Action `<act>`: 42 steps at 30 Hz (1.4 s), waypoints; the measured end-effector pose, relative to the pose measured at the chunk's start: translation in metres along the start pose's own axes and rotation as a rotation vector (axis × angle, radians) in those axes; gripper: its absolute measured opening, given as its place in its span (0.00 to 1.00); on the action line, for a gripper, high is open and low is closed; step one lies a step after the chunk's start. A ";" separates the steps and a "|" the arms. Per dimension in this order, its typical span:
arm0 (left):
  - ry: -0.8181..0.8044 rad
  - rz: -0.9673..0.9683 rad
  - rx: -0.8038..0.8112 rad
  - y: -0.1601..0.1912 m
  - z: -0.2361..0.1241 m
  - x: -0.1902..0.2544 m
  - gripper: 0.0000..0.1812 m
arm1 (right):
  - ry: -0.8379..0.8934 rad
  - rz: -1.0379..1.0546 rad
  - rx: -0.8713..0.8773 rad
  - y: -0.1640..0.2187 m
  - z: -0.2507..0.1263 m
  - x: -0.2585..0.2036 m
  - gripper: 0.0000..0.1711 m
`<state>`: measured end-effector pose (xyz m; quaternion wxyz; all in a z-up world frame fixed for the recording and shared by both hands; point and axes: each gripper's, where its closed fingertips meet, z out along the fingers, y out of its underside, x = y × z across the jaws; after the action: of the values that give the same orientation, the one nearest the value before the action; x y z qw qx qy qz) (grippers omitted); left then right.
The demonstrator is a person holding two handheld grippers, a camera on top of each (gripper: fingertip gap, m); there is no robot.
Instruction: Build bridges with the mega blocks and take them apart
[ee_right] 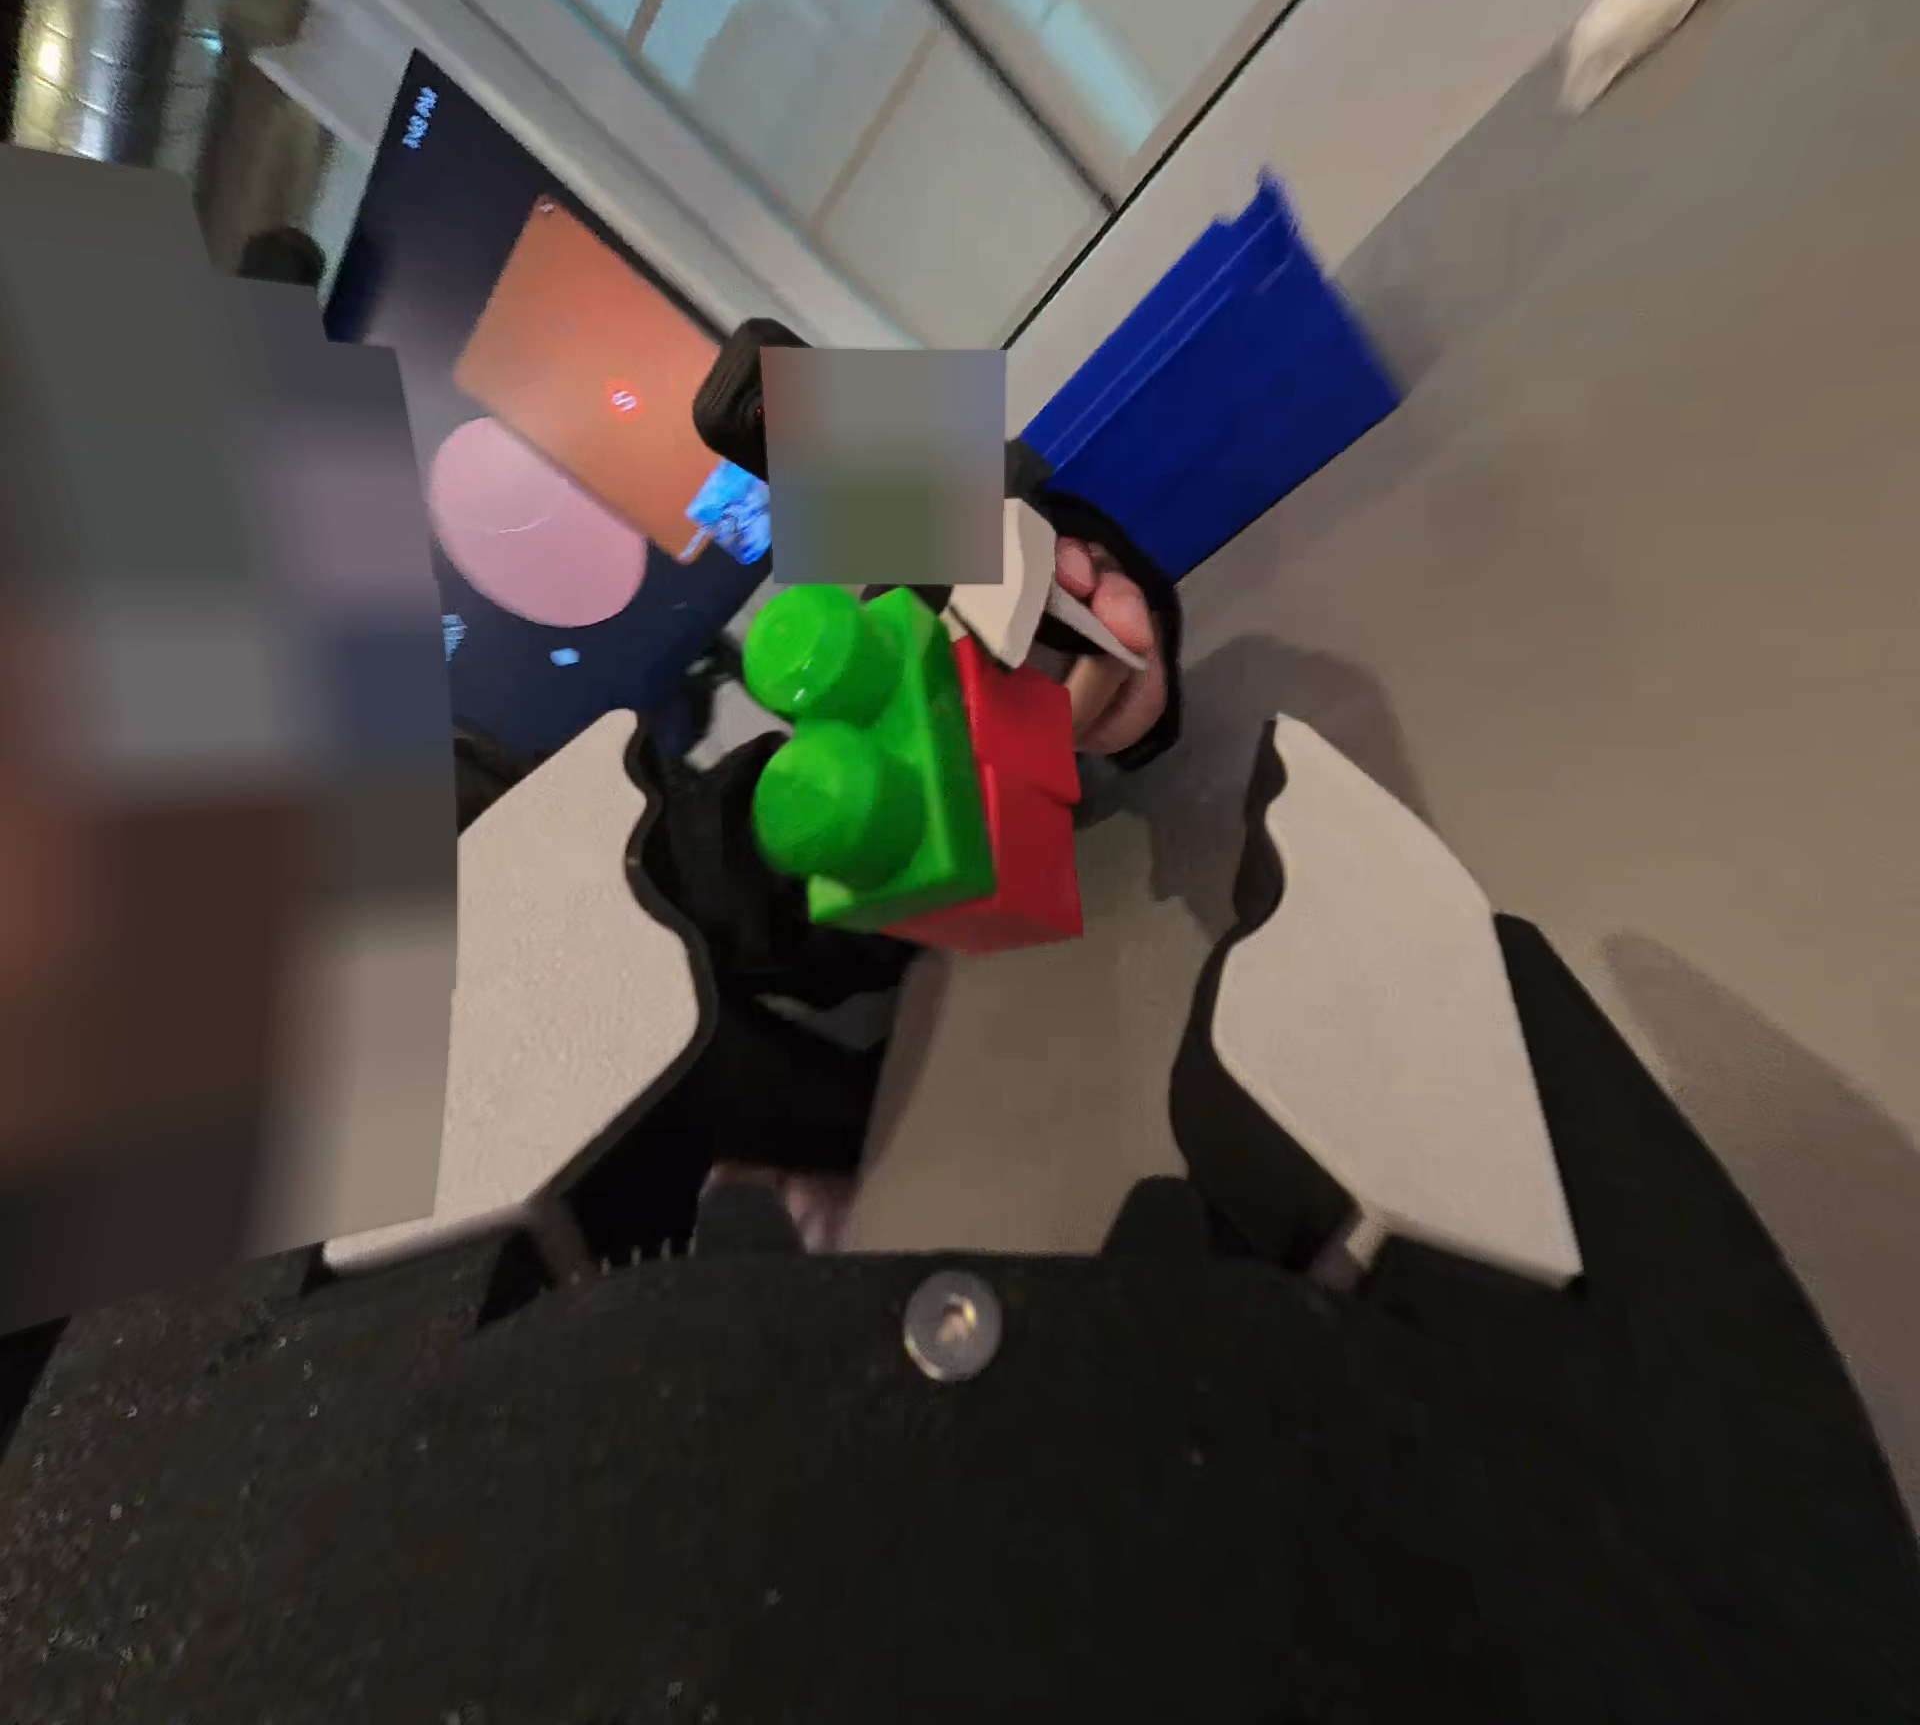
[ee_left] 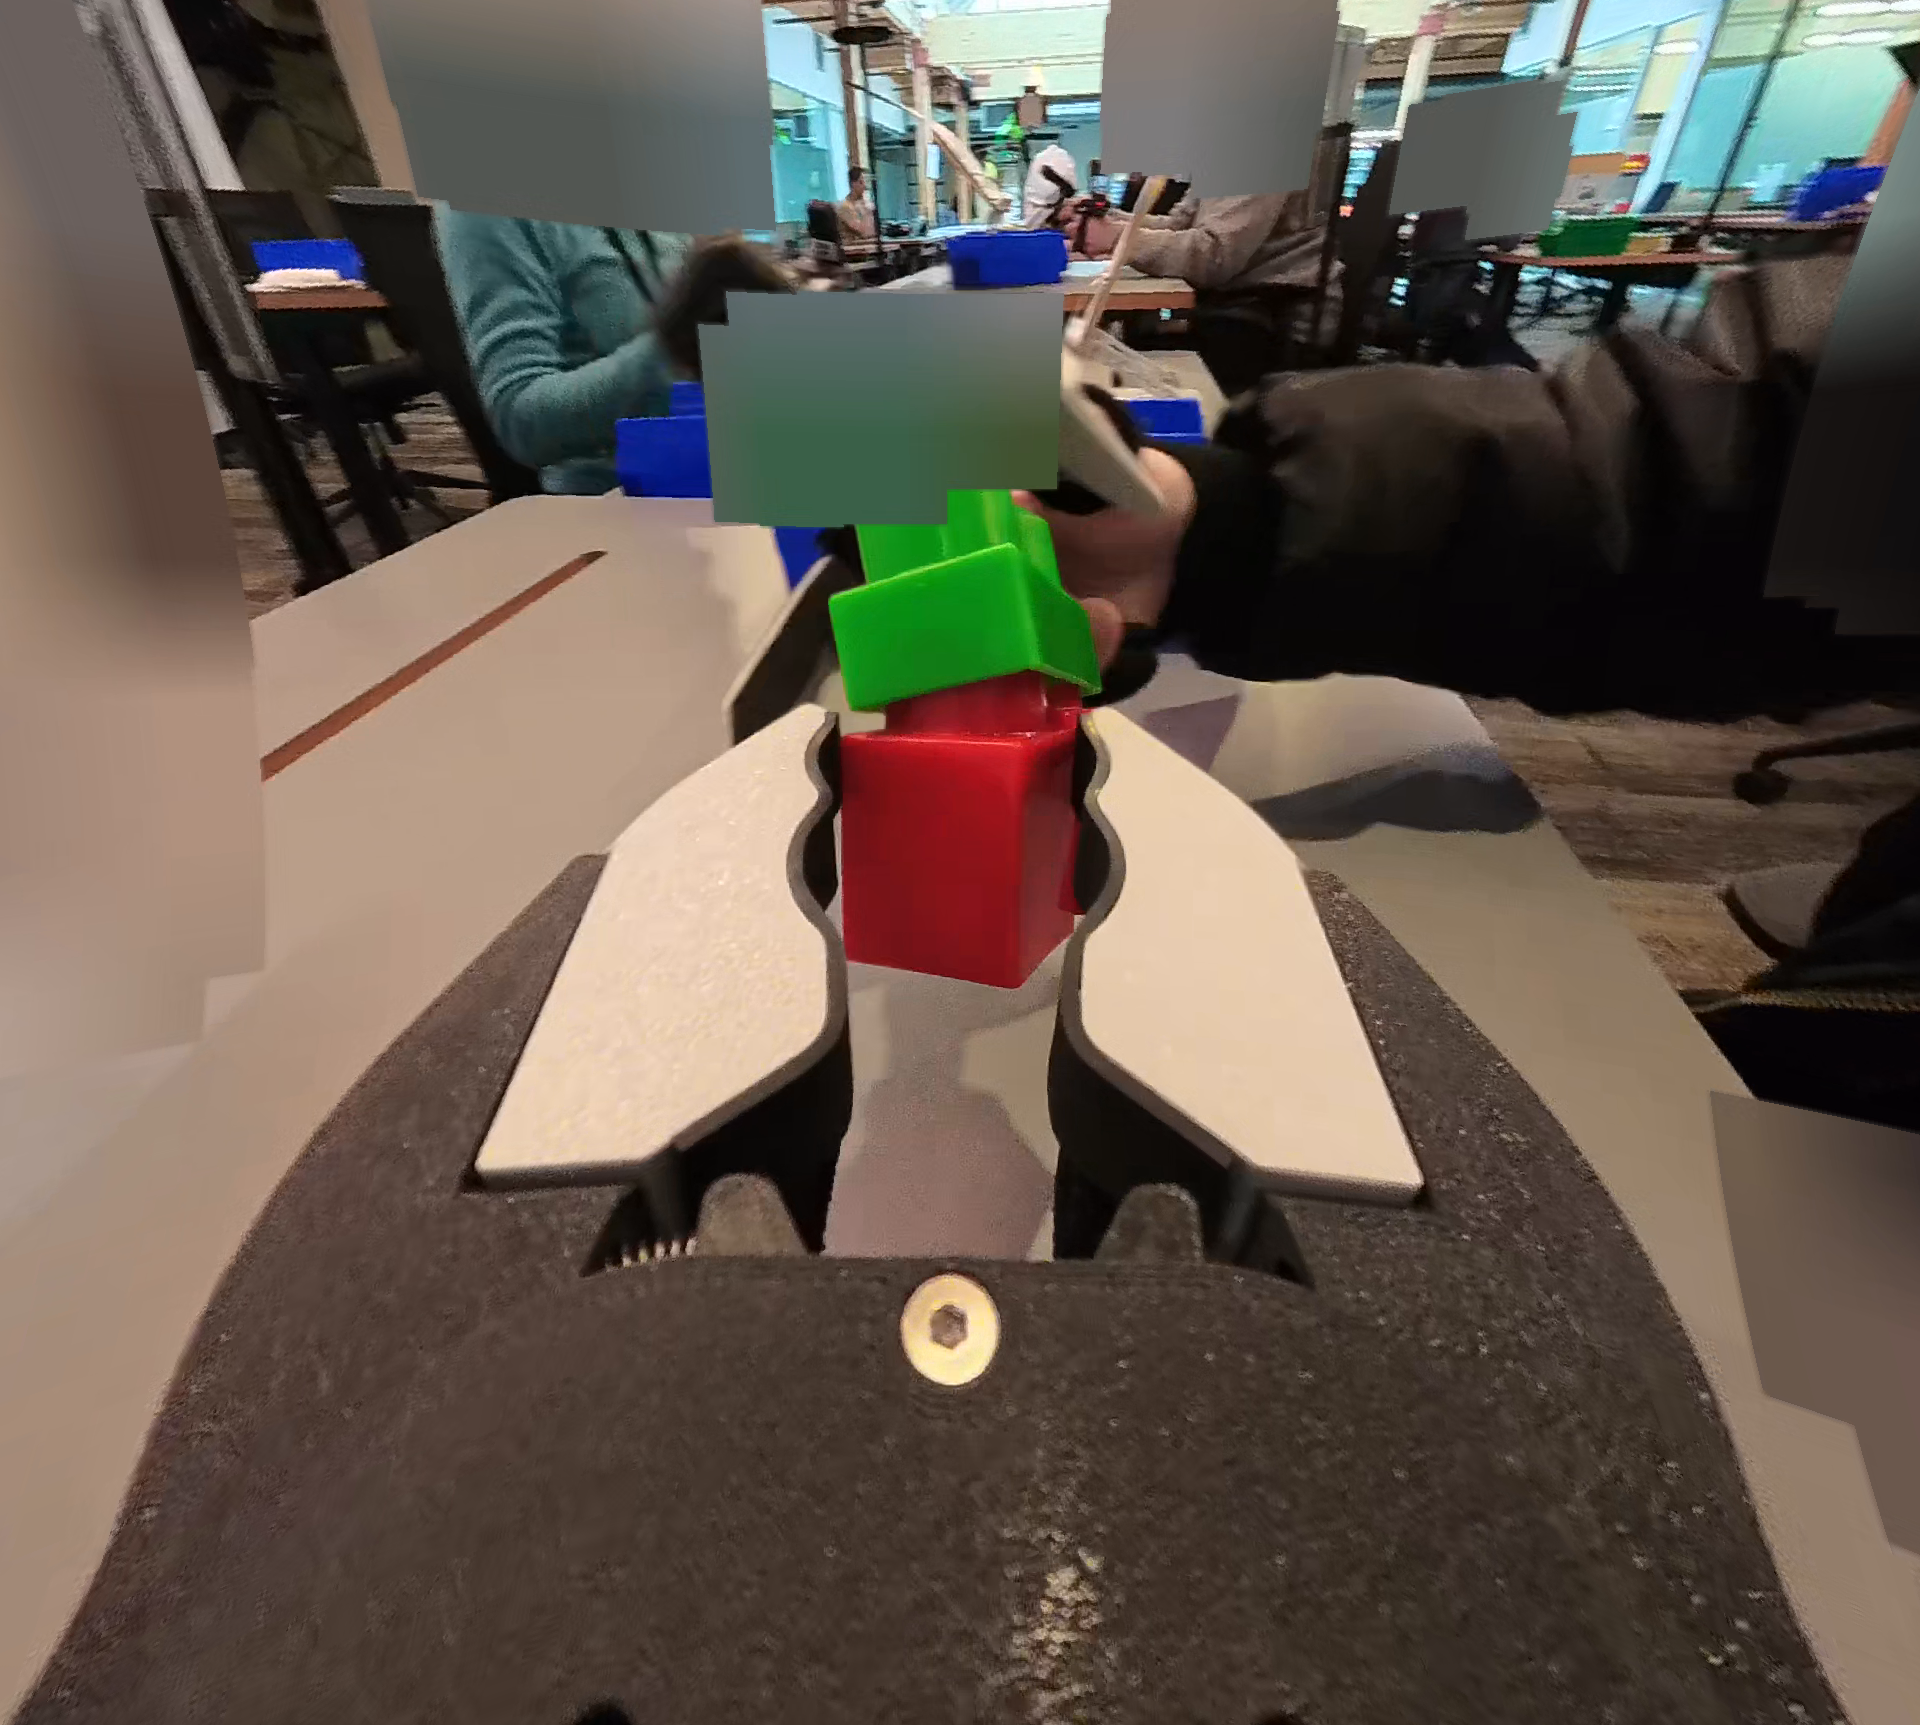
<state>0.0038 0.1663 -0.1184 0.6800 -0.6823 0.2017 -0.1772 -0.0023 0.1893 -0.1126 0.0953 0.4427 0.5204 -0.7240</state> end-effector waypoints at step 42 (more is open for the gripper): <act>-0.074 -0.144 0.069 0.005 -0.008 -0.028 0.18 | 0.249 -0.530 -0.143 0.044 0.014 0.045 0.21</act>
<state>-0.0245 0.1738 -0.1228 0.6958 -0.6771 0.1205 -0.2071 -0.0098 0.1732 -0.1739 -0.1308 0.3690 0.6751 -0.6253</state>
